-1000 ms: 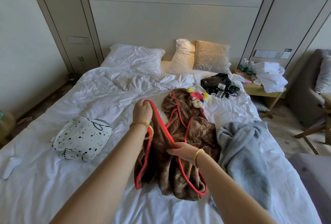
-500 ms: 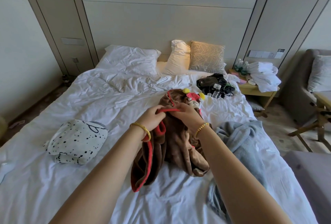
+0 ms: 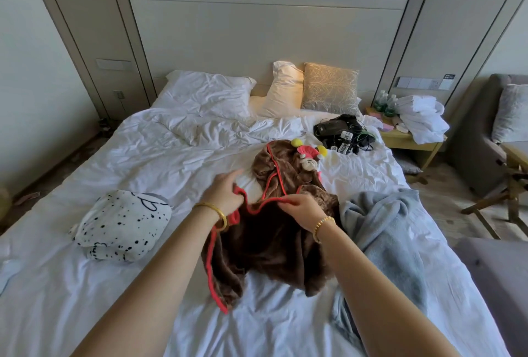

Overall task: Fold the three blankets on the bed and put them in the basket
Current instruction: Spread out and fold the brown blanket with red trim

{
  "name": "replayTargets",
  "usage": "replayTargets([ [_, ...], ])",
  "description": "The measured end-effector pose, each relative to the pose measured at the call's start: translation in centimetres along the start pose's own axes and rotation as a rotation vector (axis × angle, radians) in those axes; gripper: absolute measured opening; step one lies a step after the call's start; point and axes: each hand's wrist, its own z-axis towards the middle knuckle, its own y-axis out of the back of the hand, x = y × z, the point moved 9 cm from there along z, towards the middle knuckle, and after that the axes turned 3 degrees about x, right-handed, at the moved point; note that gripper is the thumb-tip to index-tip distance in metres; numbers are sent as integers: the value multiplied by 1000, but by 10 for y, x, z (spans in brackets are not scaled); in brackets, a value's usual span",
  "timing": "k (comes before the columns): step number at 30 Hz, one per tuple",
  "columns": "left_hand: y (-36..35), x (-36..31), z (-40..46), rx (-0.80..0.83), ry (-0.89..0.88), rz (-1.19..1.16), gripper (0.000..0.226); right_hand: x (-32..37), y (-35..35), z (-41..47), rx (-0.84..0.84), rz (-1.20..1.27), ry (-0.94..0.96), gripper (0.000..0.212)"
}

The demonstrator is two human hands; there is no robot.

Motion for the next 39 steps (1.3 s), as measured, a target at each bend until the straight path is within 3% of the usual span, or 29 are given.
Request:
replayTargets([
  [3,-47,-37,-11,322,-171,1,93,47,-12,4,110,-28,135,19],
  [5,-47,-44,-11,290,-192,-96,76,63,-13,4,119,13,178,18],
  [7,-39,-41,-8,228,-177,-131,43,62,-5,5,73,103,148,9],
  [9,-26,-37,-6,140,-166,-143,23,45,-4,3,128,91,63,12],
  [13,17,-12,-1,-227,-30,-383,24,-23,-39,-18,533,-61,-222,33],
  [15,39,13,-3,-433,80,-507,25,-56,-40,-23,547,-328,-288,43],
  [17,54,34,-7,-560,168,-470,25,-70,-32,-19,437,-492,-293,39],
  [19,51,38,-3,-490,196,-279,25,-63,-15,-11,236,-485,-259,30],
  [21,26,29,6,-237,146,-33,32,-40,0,-5,61,-386,-195,25],
  [24,-24,4,2,177,-1,113,83,15,-4,1,70,-374,-12,19],
  [26,-51,-20,-6,325,-138,103,87,49,-5,2,45,-315,99,20],
  [28,-55,-32,-7,271,-207,31,57,70,1,1,-6,-220,158,18],
  [30,-35,-23,-2,86,-147,-75,29,75,3,-1,39,-226,164,18],
  [32,-14,-10,0,-73,-72,-163,28,55,-7,-1,262,-413,48,25],
  [35,2,-15,-2,-155,-97,-257,36,-6,-19,-17,579,-895,-264,51],
  [37,5,-19,-4,-167,-103,-369,42,-31,-19,-20,541,-1076,-308,56],
  [38,6,-17,-3,-157,-86,-452,43,-38,-20,-18,463,-1059,-275,53],
  [39,7,-15,-3,-132,-62,-516,42,-42,-23,-17,376,-881,-236,46],
])
